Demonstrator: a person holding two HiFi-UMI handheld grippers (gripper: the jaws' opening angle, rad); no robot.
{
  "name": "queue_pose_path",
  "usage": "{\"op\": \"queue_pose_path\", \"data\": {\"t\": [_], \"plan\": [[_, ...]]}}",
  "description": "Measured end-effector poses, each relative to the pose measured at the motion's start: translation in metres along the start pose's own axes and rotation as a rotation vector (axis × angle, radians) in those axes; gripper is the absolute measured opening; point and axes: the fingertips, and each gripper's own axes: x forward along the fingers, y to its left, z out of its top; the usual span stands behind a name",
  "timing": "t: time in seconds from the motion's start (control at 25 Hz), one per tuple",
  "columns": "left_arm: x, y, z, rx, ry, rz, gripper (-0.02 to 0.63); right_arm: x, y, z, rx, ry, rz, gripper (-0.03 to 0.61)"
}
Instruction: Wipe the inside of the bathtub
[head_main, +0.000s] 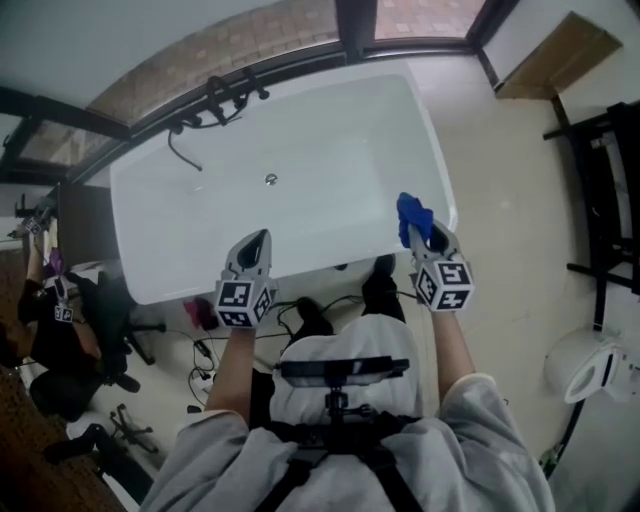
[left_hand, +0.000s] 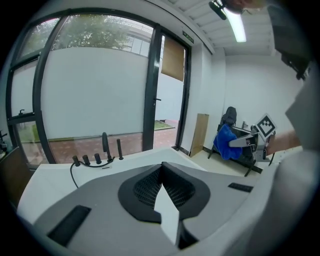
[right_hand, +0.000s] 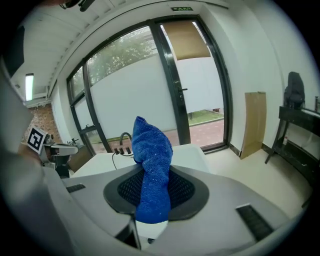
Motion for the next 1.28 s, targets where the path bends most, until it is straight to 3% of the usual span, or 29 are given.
{"op": "queue_pose_path", "data": {"t": [0.36,0.6,0.84,1.28], "plan": [[-0.1,0.057,-0.013,0.0,-0.092,0.05,0.003,-0.031,0.105,-0.023,-0.004,-0.027,0.043,0.109],[-0.154,0.086,-0.024,0.009,-0.144,0.026,0.003,-0.063,0.16,-0.032,-0.034,-0.06,0.006,0.109],[-0.188,0.079,-0.026,0.008,-0.164,0.003,0.003,-0.1,0.174,-0.036,-0.012,-0.066,-0.031,0.109],[-0.216,0.048,-0.041,-0.06,-0.161,0.107,0.003,-0.108,0.145,-0.03,-0.054,-0.02,0.032,0.109]]}}
